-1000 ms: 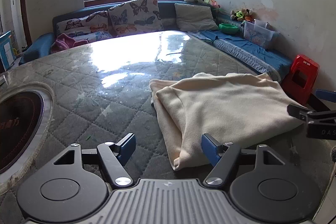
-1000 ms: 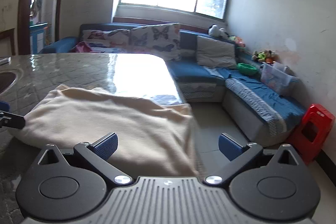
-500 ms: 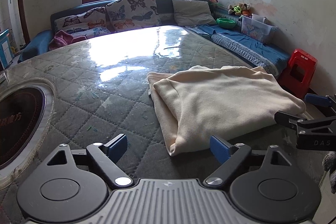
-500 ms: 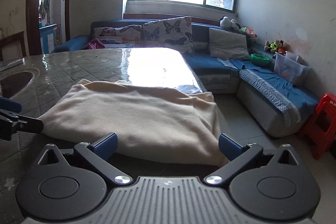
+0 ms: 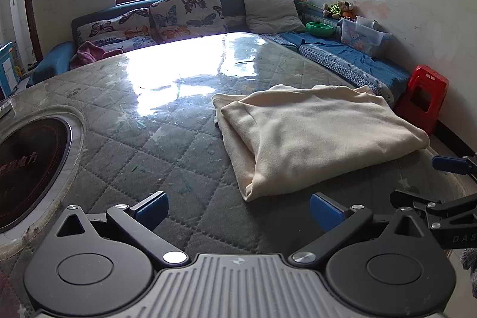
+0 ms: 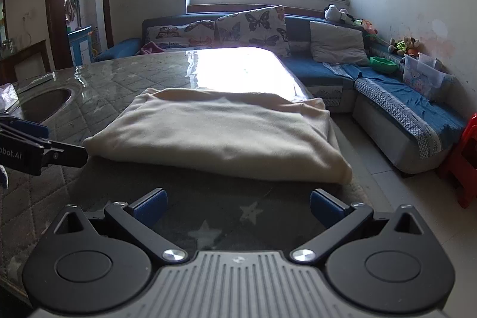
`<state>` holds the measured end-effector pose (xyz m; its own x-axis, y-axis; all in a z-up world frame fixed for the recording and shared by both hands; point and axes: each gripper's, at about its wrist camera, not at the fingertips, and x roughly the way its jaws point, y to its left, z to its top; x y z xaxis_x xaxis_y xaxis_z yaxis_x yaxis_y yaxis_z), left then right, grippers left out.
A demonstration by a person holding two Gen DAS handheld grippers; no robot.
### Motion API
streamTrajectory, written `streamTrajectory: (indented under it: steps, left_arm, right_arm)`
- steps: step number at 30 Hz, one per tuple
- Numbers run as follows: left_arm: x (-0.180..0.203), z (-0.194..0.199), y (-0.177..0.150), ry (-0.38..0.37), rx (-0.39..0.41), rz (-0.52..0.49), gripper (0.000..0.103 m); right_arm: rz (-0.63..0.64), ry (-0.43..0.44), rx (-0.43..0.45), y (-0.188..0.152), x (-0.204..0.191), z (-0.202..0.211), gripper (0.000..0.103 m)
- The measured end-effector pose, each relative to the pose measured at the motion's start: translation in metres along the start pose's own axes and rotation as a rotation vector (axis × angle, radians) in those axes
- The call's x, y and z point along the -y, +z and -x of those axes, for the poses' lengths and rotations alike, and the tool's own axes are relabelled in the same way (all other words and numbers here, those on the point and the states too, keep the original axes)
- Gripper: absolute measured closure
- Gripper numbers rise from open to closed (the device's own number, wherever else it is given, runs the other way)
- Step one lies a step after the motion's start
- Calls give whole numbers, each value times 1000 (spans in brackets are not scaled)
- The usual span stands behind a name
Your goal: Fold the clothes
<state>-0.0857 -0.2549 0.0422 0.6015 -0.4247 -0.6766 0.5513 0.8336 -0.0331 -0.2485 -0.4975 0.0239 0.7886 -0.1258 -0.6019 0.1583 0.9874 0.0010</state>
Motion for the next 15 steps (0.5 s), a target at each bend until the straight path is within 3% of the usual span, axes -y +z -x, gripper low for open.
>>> streamTrajectory:
  steps: [15]
  left_arm:
    - [-5,14,-13,-2,-7,15,0]
  right_arm:
    - [9,-9,-41,-14,-9,6,0]
